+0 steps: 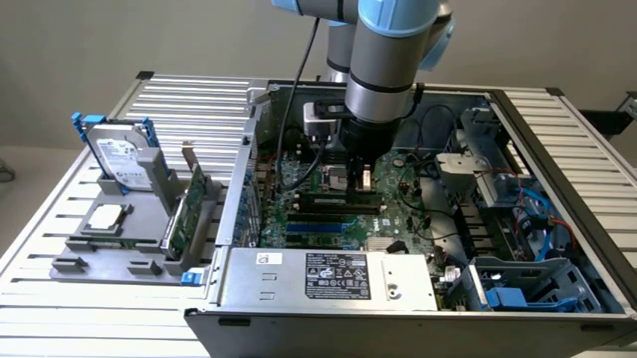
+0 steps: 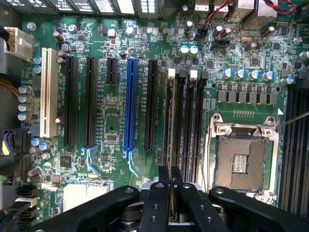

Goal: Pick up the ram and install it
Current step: 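Insert the ram into the slot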

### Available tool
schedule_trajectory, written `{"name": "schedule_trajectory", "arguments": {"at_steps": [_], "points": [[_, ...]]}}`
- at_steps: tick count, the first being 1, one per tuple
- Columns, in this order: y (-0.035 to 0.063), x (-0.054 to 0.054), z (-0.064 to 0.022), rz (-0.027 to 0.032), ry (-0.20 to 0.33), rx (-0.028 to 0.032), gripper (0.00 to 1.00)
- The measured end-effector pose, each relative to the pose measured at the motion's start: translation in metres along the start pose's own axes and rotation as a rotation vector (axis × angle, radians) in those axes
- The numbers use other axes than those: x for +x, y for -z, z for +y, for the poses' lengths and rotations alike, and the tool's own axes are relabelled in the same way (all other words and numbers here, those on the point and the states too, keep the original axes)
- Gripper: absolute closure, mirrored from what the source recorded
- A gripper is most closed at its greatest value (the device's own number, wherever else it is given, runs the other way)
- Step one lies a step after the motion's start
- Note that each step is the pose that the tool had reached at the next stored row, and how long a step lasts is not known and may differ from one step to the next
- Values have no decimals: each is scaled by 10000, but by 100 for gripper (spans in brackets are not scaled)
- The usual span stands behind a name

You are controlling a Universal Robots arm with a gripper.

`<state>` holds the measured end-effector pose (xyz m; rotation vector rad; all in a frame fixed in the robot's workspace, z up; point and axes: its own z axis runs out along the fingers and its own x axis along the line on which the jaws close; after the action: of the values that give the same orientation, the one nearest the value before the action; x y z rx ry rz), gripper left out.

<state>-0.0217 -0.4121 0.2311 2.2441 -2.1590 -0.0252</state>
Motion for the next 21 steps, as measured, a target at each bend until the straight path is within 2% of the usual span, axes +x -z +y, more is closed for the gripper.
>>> {"name": "schedule_trajectory", "arguments": {"at_steps": [2, 7, 21], "points": [[-1, -1, 20, 4, -2, 97, 87], [-3, -2, 67, 8, -46, 244, 87], [-11, 10, 72, 8, -213, 257, 87]]}}
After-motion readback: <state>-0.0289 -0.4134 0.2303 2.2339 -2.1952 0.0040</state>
